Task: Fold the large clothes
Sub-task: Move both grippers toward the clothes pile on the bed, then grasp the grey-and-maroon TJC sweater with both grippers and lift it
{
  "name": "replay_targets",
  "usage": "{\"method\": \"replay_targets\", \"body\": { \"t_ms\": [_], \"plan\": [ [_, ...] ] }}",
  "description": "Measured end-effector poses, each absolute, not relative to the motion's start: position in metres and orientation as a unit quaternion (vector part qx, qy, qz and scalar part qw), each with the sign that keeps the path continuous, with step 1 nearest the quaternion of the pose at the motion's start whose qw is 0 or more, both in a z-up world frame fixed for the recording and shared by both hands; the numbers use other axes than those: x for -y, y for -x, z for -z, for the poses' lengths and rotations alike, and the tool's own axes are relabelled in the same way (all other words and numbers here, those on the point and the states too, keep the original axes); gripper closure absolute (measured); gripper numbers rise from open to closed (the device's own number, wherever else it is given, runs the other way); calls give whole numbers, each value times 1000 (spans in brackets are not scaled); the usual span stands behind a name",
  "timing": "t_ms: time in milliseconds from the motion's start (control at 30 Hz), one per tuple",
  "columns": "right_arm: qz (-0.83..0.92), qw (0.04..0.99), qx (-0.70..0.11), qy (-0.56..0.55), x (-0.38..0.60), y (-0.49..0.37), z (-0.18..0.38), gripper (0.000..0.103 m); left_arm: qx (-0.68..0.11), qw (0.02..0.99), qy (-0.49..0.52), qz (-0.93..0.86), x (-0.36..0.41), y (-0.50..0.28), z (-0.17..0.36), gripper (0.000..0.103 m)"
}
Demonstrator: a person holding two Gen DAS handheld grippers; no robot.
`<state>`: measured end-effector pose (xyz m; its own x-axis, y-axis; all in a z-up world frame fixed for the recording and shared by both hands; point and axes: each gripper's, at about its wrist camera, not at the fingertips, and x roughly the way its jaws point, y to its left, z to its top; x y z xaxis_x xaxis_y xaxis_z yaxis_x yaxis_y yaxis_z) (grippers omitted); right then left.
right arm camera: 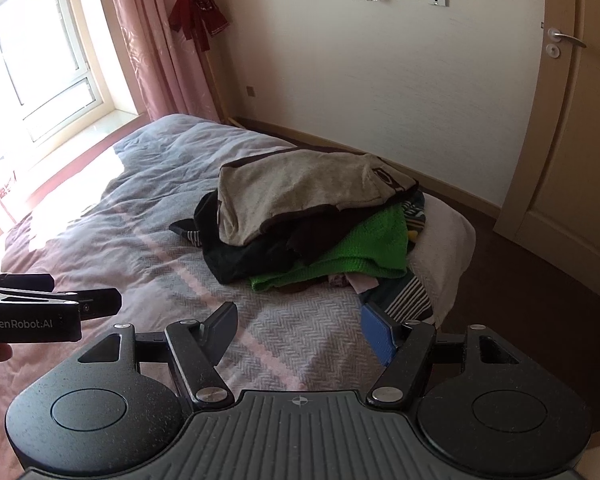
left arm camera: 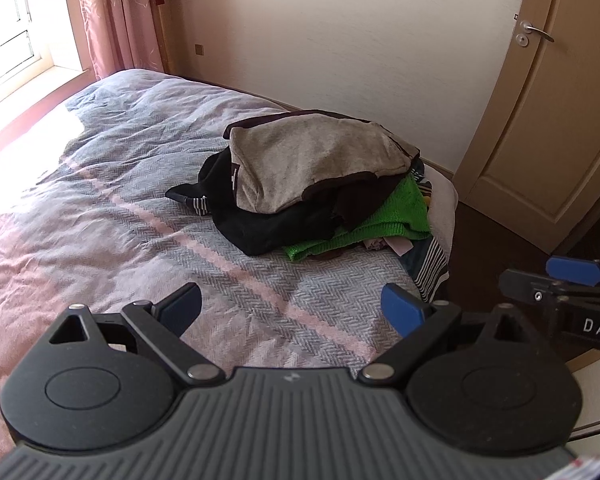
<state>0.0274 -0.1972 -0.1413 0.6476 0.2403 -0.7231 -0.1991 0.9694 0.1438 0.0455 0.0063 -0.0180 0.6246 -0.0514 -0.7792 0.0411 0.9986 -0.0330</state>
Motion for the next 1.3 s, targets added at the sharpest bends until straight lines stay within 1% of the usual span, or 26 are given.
{"method": "replay_targets", "body": {
  "t_ms": [167, 400, 667, 800, 1067, 1133, 1200, 1300],
  "plan": [
    [-102, 912, -396, -28, 180, -31, 141, 38, -431, 901, 2, 49, -25, -58, 21, 8],
    [-86, 913, -395, -46, 177, -50, 155, 38, -430, 900, -8, 64, -40, -76, 34, 8],
    [-96, 911, -399, -37, 189, -95, 180, 38, -417, 907, -26, 58, -37, -116, 59, 10],
    [-114, 911, -396, -21, 200, -129, 198, 38, -413, 909, -33, 48, -29, -141, 76, 12],
    [-160, 902, -396, 68, 227, -220, 239, 38, -433, 900, -54, 19, -5, -217, 128, 18],
    [-172, 902, -384, 94, 235, -243, 250, 38, -434, 899, -63, 13, 2, -235, 143, 20],
    [-191, 902, -365, 131, 239, -267, 265, 38, -436, 897, -74, 10, 8, -253, 160, 24],
    [-215, 897, -335, 192, 238, -292, 289, 43, -437, 895, -88, 7, 16, -276, 181, 27]
  ]
}}
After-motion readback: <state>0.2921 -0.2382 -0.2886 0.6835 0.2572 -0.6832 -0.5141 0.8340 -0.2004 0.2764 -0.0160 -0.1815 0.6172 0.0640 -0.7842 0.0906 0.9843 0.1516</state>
